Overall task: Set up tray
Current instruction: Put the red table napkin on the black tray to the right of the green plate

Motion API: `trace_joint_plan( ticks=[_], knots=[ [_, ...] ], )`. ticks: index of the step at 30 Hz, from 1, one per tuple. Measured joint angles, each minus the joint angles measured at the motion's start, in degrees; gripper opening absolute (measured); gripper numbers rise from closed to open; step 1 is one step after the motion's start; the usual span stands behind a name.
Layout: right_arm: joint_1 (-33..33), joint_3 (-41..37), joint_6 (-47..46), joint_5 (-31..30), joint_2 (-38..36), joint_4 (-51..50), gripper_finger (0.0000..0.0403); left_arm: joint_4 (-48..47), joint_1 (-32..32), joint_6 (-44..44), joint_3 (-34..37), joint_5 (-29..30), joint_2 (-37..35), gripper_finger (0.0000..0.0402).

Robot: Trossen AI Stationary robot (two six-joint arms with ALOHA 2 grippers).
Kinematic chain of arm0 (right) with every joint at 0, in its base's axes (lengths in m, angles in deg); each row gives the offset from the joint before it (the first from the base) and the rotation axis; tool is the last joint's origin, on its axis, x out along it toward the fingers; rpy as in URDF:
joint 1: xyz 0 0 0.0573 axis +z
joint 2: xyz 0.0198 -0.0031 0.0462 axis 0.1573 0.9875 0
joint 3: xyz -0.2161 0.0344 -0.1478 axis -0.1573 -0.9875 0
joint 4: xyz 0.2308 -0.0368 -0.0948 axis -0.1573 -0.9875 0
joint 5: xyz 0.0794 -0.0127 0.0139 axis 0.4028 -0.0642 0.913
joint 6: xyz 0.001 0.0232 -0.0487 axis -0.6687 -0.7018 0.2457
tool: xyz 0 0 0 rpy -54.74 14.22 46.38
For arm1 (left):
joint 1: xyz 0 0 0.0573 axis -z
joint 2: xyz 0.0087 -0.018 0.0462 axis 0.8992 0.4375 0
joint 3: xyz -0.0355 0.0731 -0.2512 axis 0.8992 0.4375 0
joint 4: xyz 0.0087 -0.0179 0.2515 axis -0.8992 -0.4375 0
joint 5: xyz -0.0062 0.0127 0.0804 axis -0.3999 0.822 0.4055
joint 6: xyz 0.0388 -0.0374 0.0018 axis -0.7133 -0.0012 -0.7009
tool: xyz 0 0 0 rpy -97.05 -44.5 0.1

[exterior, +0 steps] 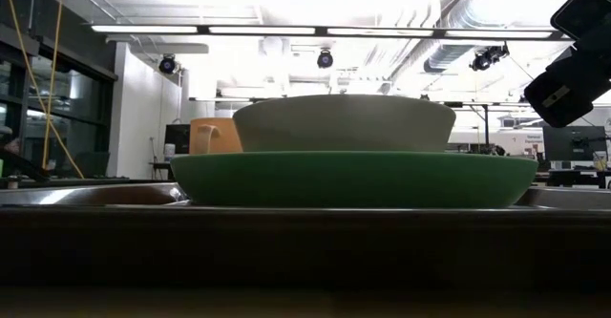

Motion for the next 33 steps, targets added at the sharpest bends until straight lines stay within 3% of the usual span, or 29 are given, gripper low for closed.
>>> trace_joint_plan(
  ticks=[11,18,25,33],
  knots=[
    [0.02,0.0,-0.96,-0.13,0.0,0.02,0.0099,-0.07,1.39,12.43,17.23,0.05,-10.95,0.0062],
    [0.0,0.01,-0.98,-0.46,0.0,0.04,0.0099,0.48,2.9,22.3,26.81,-3.03,-17.35,0.0062],
    [0.02,0.02,-1.2,-0.95,0.0,0.04,0.0099,5.51,6.09,30.97,36.23,-4.37,-24.24,0.0062],
    [0.02,0.0,-1.96,-1.42,0.0,0.06,0.0099,7.98,10.03,41.66,43.81,-7.24,-29.48,0.0062]
  ],
)
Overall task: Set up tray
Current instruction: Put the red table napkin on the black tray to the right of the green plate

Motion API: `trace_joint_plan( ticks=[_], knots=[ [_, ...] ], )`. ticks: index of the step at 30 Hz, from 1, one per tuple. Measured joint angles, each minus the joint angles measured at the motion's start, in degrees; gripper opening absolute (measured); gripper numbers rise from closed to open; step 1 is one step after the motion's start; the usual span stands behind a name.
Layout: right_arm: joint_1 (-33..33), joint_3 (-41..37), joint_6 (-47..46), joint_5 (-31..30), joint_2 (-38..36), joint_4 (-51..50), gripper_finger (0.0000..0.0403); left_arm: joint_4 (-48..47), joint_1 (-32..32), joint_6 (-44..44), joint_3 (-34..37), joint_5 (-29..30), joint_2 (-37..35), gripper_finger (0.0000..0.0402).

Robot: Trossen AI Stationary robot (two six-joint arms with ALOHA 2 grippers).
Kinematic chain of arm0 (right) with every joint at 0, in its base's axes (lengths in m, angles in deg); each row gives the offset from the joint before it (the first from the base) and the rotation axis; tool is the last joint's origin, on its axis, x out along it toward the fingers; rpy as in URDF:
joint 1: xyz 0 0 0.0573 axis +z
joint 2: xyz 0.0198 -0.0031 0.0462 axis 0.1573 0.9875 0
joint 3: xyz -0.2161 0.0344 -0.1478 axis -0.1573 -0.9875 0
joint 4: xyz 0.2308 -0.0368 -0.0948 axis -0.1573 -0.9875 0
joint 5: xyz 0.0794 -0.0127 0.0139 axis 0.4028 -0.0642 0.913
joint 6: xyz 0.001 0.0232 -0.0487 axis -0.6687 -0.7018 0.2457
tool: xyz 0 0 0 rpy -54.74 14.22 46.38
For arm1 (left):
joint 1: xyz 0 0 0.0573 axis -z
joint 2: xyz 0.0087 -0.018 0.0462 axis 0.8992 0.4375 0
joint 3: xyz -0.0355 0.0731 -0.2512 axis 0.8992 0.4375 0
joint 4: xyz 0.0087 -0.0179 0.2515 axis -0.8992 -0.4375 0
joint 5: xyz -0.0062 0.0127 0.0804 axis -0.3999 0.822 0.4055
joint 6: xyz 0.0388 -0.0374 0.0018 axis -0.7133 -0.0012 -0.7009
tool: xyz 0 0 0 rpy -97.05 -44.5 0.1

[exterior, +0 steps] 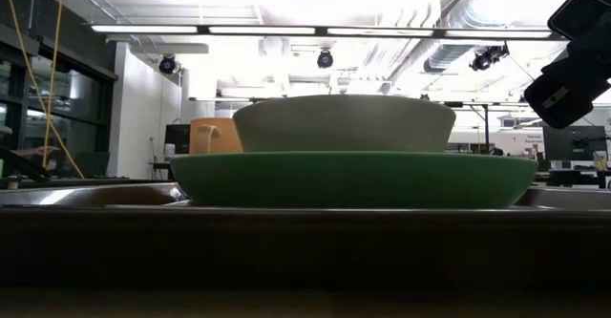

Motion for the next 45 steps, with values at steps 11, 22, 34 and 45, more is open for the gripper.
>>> trace_joint_plan(
  ticks=[11,22,34,45],
  knots=[
    [0.0,0.02,0.02,-1.4,0.0,0.04,0.0099,6.25,1.07,13.71,6.15,-7.98,-1.74,0.0062],
    [0.0,0.02,-0.03,-1.18,0.0,0.02,0.0099,15.18,1.07,21.15,11.6,-9.0,-1.72,0.0062],
    [-0.01,0.02,-0.07,-0.99,0.0,0.0,0.0099,12.86,-2.06,22.23,11.86,-12.82,-1.68,0.0062],
    [0.0,0.02,-0.12,0.73,0.0,-0.07,0.0099,19.34,-6.94,22.18,17.06,-13.42,-1.66,0.0062]
  ],
)
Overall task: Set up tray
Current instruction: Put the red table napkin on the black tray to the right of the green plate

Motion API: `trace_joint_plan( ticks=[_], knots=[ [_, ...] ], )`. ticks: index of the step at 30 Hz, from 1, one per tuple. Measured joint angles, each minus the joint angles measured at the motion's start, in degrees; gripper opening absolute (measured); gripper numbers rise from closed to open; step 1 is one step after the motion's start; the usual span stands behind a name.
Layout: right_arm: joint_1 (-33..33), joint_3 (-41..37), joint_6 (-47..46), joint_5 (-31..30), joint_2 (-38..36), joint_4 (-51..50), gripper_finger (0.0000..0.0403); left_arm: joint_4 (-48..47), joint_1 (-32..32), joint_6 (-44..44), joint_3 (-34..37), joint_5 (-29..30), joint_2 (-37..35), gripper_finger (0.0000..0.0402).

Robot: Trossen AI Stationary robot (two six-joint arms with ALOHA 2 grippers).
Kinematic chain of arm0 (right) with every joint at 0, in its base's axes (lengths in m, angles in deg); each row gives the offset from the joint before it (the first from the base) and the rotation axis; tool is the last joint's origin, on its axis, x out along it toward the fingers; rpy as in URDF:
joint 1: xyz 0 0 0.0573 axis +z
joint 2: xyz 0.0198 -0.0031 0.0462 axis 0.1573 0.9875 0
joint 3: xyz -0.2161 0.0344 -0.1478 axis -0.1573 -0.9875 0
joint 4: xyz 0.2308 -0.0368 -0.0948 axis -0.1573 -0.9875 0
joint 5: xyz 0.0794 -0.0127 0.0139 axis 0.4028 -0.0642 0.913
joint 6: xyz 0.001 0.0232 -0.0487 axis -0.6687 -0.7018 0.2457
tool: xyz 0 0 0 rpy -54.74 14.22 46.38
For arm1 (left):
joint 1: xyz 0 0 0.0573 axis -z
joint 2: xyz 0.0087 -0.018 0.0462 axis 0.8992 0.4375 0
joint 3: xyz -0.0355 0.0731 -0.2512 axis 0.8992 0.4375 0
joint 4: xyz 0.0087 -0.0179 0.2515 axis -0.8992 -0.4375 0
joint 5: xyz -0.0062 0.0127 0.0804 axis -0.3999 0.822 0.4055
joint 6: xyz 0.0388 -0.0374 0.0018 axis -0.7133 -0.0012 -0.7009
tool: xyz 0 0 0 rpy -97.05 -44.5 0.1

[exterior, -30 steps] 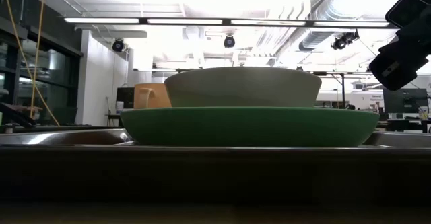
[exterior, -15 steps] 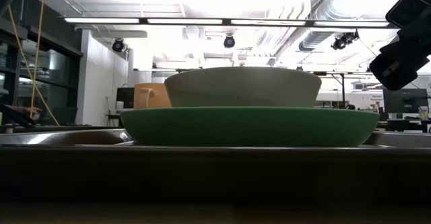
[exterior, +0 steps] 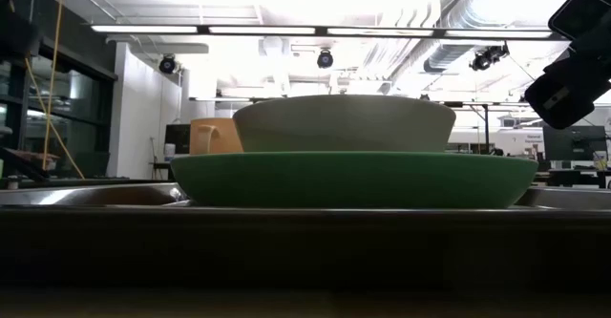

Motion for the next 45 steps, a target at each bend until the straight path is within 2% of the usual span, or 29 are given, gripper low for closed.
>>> trace_joint_plan(
  ticks=[3,12,22,45],
  knots=[
    [0.0,0.0,-0.1,0.9,0.0,-0.06,0.0099,3.91,-1.02,-0.1,3.26,-1.58,0.04,0.0062],
    [-0.02,0.0,-1.05,0.88,0.0,-0.06,0.0099,3.83,-2.28,0.06,5.91,-2.96,0.04,0.0062],
    [-0.02,0.0,-1.19,0.88,0.0,-0.02,0.0099,4.09,-2.17,-2.59,6.05,0.08,0.04,0.0062],
    [0.0,0.0,-1.49,0.88,0.0,0.0,0.0099,1.62,-2.17,-2.89,6.05,0.82,0.02,0.0062]
  ],
)
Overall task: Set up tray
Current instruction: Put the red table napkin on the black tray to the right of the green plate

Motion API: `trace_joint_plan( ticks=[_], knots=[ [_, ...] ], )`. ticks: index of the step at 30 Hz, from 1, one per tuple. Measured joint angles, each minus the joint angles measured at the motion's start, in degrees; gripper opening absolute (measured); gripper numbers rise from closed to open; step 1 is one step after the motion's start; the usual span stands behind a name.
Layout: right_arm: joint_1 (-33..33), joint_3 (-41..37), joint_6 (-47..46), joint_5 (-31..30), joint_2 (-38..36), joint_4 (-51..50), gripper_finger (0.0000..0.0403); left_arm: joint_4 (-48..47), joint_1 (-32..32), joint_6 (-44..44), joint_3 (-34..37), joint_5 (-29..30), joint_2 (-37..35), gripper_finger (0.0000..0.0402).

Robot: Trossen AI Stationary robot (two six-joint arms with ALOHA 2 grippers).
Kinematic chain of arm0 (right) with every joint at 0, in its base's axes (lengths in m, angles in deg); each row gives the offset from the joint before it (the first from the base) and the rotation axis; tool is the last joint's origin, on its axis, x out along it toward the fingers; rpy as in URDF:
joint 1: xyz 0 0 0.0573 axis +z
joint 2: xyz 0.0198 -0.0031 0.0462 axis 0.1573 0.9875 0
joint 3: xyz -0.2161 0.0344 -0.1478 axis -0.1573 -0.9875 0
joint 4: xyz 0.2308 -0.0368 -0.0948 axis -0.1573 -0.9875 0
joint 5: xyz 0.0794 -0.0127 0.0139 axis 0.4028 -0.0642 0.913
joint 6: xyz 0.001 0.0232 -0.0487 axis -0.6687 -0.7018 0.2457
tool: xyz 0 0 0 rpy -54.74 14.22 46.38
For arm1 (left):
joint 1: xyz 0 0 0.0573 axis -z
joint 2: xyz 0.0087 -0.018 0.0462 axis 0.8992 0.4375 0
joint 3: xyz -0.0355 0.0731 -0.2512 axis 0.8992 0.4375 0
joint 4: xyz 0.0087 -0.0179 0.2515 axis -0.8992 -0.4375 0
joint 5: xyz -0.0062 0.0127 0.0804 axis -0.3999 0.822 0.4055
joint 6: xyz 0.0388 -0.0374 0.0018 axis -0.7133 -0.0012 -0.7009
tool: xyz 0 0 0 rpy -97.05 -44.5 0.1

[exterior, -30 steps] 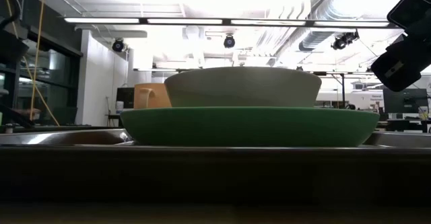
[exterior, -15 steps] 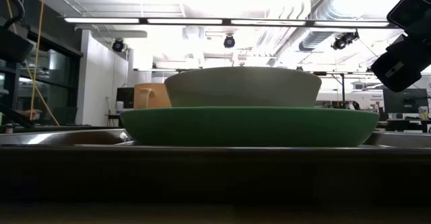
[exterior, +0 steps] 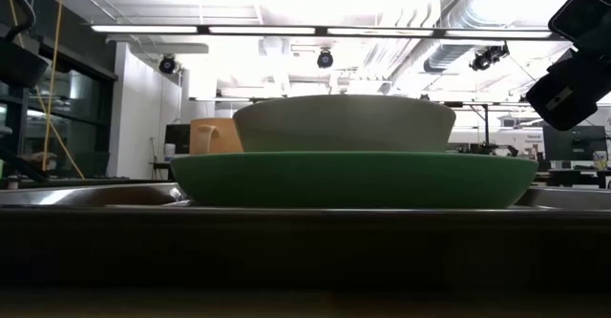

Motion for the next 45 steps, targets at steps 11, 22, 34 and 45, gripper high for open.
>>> trace_joint_plan(
  ticks=[11,22,34,45],
  knots=[
    [0.0,0.0,0.0,0.0,0.0,0.0,0.0099,1.48,0.0,-2.2,-0.02,-0.4,0.0,0.0063],
    [-0.02,0.0,0.02,0.0,0.0,0.0,0.0099,1.38,0.0,-3.19,-0.02,-2.36,-0.02,0.0063],
    [0.0,0.0,0.02,0.39,0.0,0.0,0.0099,1.36,0.02,-3.98,-0.02,-1.76,-0.02,0.0143],
    [0.0,0.0,0.02,0.59,0.0,0.0,0.0099,10.29,0.0,-1.21,4.05,-0.37,0.42,0.0188]
  ],
)
